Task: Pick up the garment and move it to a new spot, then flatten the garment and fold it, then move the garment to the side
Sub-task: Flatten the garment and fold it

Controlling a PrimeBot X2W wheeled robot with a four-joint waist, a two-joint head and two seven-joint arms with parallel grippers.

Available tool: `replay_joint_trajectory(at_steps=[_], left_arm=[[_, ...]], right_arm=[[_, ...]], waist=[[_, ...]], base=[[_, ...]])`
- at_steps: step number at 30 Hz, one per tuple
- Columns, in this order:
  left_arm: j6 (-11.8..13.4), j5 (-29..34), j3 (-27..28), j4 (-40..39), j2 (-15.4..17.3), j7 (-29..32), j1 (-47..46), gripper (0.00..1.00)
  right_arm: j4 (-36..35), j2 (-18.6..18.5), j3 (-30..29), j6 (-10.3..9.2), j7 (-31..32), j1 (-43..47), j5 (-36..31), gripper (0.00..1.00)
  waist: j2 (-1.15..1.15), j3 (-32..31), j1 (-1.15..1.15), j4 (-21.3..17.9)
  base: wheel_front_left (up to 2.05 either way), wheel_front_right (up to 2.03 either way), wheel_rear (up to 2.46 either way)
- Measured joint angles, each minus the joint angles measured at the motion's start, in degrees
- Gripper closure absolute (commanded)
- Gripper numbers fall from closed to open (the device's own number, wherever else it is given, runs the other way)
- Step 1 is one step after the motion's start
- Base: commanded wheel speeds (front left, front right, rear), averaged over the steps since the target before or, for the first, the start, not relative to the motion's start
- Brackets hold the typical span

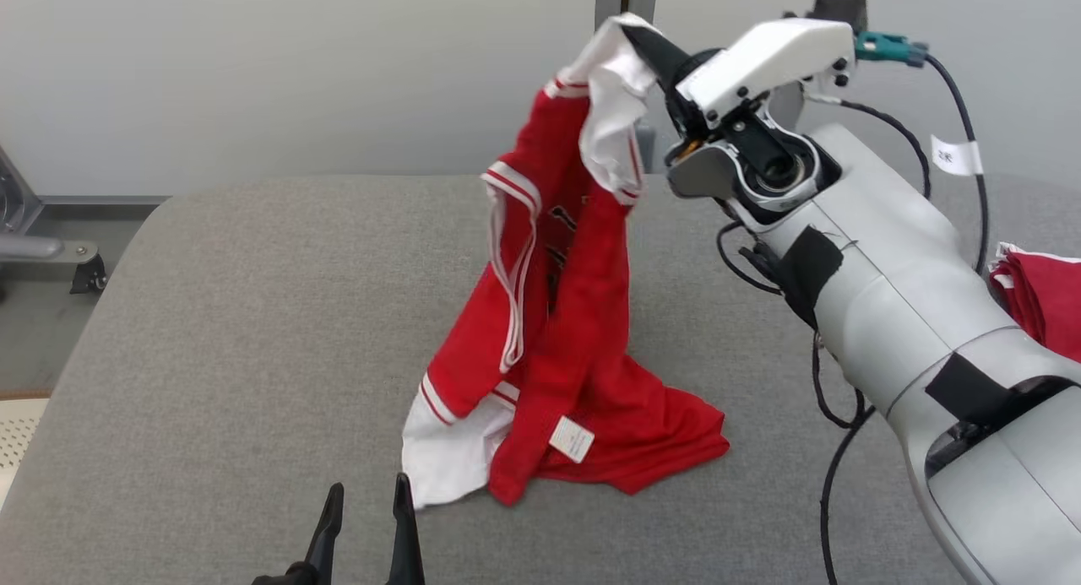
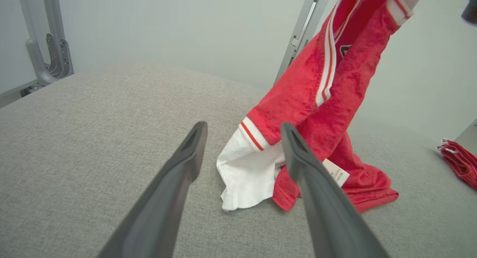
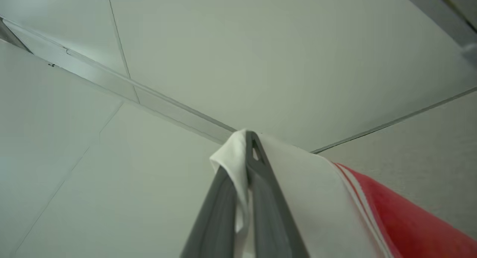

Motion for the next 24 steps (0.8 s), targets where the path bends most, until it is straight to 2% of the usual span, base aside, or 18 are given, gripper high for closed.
replay_joint_trajectory(at_steps=[3,5,8,11,14,20,24], left_arm=[[0.0,0.1,0.0,-0.1,0.0,0.0,-0.3,0.0],[0.0,0.1,0.2,-0.1,0.0,0.0,-0.7,0.0],[0.0,0.1,0.2,0.0,0.0,0.0,-0.9,0.0],[-0.3,0.5,0.0,0.1,0.0,0.0,-1.4,0.0],[-0.3,0.7,-0.4,0.2,0.0,0.0,-2.5,0.0],[-0.5,1.1,-0.8,0.5,0.0,0.0,-4.0,0.0],[-0.5,1.4,-0.9,0.5,0.0,0.0,-5.1,0.0]], right_arm=[[11.7,0.0,0.7,0.0,-0.5,-1.6,2.1,1.0],[15.4,-0.5,0.4,-0.01,-1.2,-2.0,2.7,1.0],[16.3,-2.9,-0.4,0.01,-1.5,-0.7,4.5,1.0],[16.6,-8.4,-1.3,0.0,-2.9,6.8,6.9,1.0],[16.9,-11.9,-2.1,-0.01,-4.2,12.0,10.0,1.0],[16.7,-13.8,-2.1,0.0,-5.2,18.0,16.5,1.0],[16.6,-14.2,-0.2,0.01,-5.9,19.1,19.4,1.0]], waist=[[0.0,0.8,0.0,-0.5],[0.0,1.5,0.0,-0.9],[0.0,2.3,0.0,-1.8],[0.0,3.2,0.0,-3.1],[0.0,4.2,0.0,-4.1],[0.0,6.4,0.0,-6.0],[0.0,7.9,0.0,-7.1]], base=[[0.0,0.0,0.0],[0.0,0.0,0.0],[0.0,0.0,0.0],[0.0,0.0,0.0],[0.0,0.0,0.0],[0.0,0.0,0.0],[0.0,0.0,0.0]])
